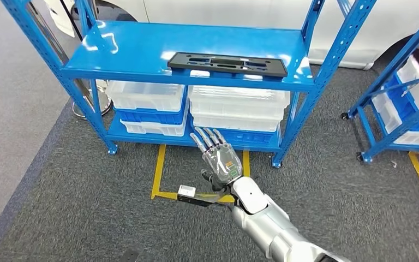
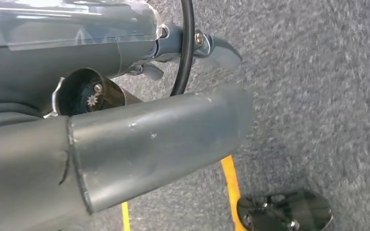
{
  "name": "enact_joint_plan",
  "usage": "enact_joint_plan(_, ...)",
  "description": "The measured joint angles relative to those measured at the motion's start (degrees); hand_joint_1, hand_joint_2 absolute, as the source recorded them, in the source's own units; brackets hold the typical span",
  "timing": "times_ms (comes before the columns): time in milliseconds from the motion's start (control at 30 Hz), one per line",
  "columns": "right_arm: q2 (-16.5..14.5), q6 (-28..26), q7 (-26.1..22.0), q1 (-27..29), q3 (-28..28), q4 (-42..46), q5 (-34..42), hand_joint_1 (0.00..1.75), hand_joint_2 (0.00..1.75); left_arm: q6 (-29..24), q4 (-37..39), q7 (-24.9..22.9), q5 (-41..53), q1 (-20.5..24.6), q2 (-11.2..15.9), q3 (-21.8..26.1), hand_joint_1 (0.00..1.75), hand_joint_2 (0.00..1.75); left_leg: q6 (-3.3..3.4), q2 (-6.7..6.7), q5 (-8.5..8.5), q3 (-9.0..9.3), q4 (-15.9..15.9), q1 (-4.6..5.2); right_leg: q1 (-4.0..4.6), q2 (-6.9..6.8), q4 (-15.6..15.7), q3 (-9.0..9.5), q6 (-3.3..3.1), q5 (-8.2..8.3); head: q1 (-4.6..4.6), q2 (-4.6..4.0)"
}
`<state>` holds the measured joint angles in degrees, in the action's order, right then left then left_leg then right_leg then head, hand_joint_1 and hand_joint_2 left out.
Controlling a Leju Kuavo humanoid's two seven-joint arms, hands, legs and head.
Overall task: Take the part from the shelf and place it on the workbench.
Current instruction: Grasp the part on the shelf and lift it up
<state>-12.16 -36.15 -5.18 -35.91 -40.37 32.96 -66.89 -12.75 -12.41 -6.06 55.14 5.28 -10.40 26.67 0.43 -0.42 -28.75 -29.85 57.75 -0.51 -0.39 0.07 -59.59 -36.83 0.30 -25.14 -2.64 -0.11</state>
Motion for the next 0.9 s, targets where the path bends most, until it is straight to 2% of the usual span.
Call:
enact_joint_plan(67,0.1,0.0,0.0,0.0,0.0,0.3,0.0,0.0,1.75,0.0,0.0,0.0,0.0,0.0,0.0,0.0,0.0,0.0,-0.69,0.04,-0.47,0.3,0.4,-0.09,-0.15,0.02,0.3,0.79,-0.88,-0.02,0.02,0.0)
enact_joint_plan(100,0.1,0.0,0.0,-0.1,0.0,0.4,0.0,0.0,1.75,0.0,0.0,0.0,0.0,0.0,0.0,0.0,0.0,0.0,-0.95,0.07,-0.91,-0.08,1.6,-0.16,-0.22,0.01,0.6,1.43,-1.23,-0.21,0.04,0.0)
enact_joint_plan(133,0.1,0.0,0.0,-0.2,0.0,0.5,0.1,0.0,1.75,0.0,0.0,0.1,0.0,0.1,0.0,0.0,0.0,0.0,-1.21,0.09,-1.69,-1.19,4.0,-0.23,-0.34,-0.02,0.8,2.07,-1.52,-0.38,0.04,0.0)
enact_joint_plan(233,0.1,0.0,0.0,-0.3,0.0,0.7,0.1,0.0,1.75,0.0,0.0,0.1,0.0,0.1,0.0,0.0,0.0,0.0,-1.7,0.13,-4.9,-8.08,14.8,-0.27,-0.32,-0.07,1.1,3.48,-1.97,-1.39,0.06,0.0)
enact_joint_plan(267,0.1,0.0,0.0,-0.2,-0.1,0.7,0.1,0.0,1.75,0.0,0.0,0.1,0.0,0.0,0.0,0.0,0.0,0.0,-1.76,0.13,-4.89,-9.86,16.5,-0.28,-0.3,-0.01,1.0,4.06,-1.98,-1.87,0.06,0.0)
enact_joint_plan(300,0.1,0.0,0.0,-0.1,-0.1,0.7,0.1,0.0,1.75,0.0,0.0,0.1,0.0,-0.1,0.1,0.0,0.0,0.0,-1.74,0.13,-3.65,-10.63,16.1,-0.28,-0.3,0.08,1.0,4.76,-1.95,-2.4,0.06,0.0)
enact_joint_plan(333,0.1,0.0,0.0,-0.1,-0.1,0.7,0.1,0.0,1.75,0.0,0.0,0.1,0.0,-0.2,0.1,0.0,0.0,0.0,-1.58,0.13,-1.22,-10.4,13.5,-0.27,-0.3,0.16,1.0,5.58,-1.87,-2.96,0.06,0.0)
enact_joint_plan(367,0.1,0.0,0.0,-0.1,-0.1,0.8,0.1,0.0,1.75,0.0,0.0,0.1,0.0,-0.2,0.1,0.0,0.0,0.0,-1.29,0.17,2.03,-9.63,9.7,-0.25,-0.3,0.2,1.0,6.43,-1.73,-3.57,0.05,0.0)
enact_joint_plan(400,0.1,0.0,0.0,-0.1,-0.1,0.9,0.1,0.0,1.75,0.0,0.1,0.1,0.0,-0.2,0.1,0.0,0.0,0.0,-0.98,0.21,4.44,-8.88,6.3,-0.07,-0.25,0.2,1.0,7.17,-1.52,-4.13,0.03,0.0)
enact_joint_plan(433,0.1,0.0,0.0,-0.2,-0.1,1.0,0.2,0.0,1.75,0.0,0.1,0.1,0.1,-0.2,0.2,0.0,0.0,0.0,-0.63,0.29,5.79,-8.18,3.4,0.14,-0.2,0.2,1.0,7.54,-1.24,-4.58,0.09,0.0)
enact_joint_plan(467,0.2,0.0,0.1,-0.2,-0.1,1.1,0.3,0.0,1.75,0.0,0.1,0.1,0.1,-0.1,0.2,0.0,0.0,0.0,-0.28,0.34,6.45,-7.89,1.8,0.37,-0.14,0.19,1.1,7.72,-0.88,-4.95,0.1,0.0)
enact_joint_plan(533,0.1,0.0,0.2,-0.3,-0.2,1.6,0.4,0.0,1.75,0.0,0.1,0.0,0.4,-0.1,0.2,0.0,0.0,0.0,0.4,0.36,5.99,-7.48,0.8,0.49,0.05,0.2,1.0,7.88,-0.22,-5.2,0.18,0.0)
enact_joint_plan(600,0.1,0.0,0.3,-0.3,-0.3,2.1,0.5,0.0,1.75,-0.1,0.1,-0.1,0.6,-0.1,0.3,0.0,0.0,0.0,1.08,0.3,5.89,-6.55,0.4,0.24,0.05,0.17,-1.0,7.4,0.31,-5.44,0.16,0.0)
enact_joint_plan(633,0.2,0.0,0.3,-0.4,-0.3,2.2,0.6,0.0,1.75,-0.1,0.1,-0.1,0.7,-0.1,0.3,0.0,0.0,0.0,1.4,0.26,5.69,-5.98,0.2,0.15,0.0,0.17,-3.5,6.16,0.55,-5.96,0.14,0.0)
enact_joint_plan(733,0.3,0.0,0.3,-0.2,-0.3,2.3,0.8,0.0,1.75,-0.1,0.1,-0.1,0.8,0.1,0.4,0.0,0.0,0.0,1.98,0.12,4.65,-4.83,0.1,0.25,-0.04,0.16,-13.6,-0.7,0.98,-9.66,0.13,0.0)
enact_joint_plan(767,0.4,0.0,0.3,0.0,-0.3,2.3,0.9,0.0,1.75,-0.1,0.1,-0.2,0.8,0.0,0.4,0.0,0.0,0.0,2.02,0.06,4.2,-4.41,0.1,0.35,-0.02,0.15,-15.2,-2.53,0.96,-10.2,0.14,0.0)
enact_joint_plan(800,0.4,0.0,0.3,0.1,-0.3,2.3,0.9,0.0,1.75,-0.1,0.1,-0.2,0.8,-0.1,0.4,0.0,0.0,0.0,2.03,-0.01,3.73,-3.88,0.2,0.48,0.05,0.15,-14.9,-3.45,0.86,-9.49,0.14,0.0)
enact_joint_plan(833,0.5,0.0,0.3,0.2,-0.3,2.3,1.0,0.0,1.75,-0.1,0.1,-0.3,0.8,-0.2,0.4,0.0,0.0,0.0,2.05,-0.07,3.22,-3.22,0.2,0.63,0.16,0.15,-12.6,-3.35,0.6,-7.34,0.14,0.0)
enact_joint_plan(900,0.6,0.0,0.3,0.2,-0.3,2.3,1.0,0.0,1.75,-0.1,0.2,-0.3,0.8,-0.2,0.4,0.0,0.0,0.0,2.03,-0.14,2.24,-1.86,0.2,0.94,0.65,0.16,-5.0,-1.43,-0.56,-1.49,0.19,0.0)
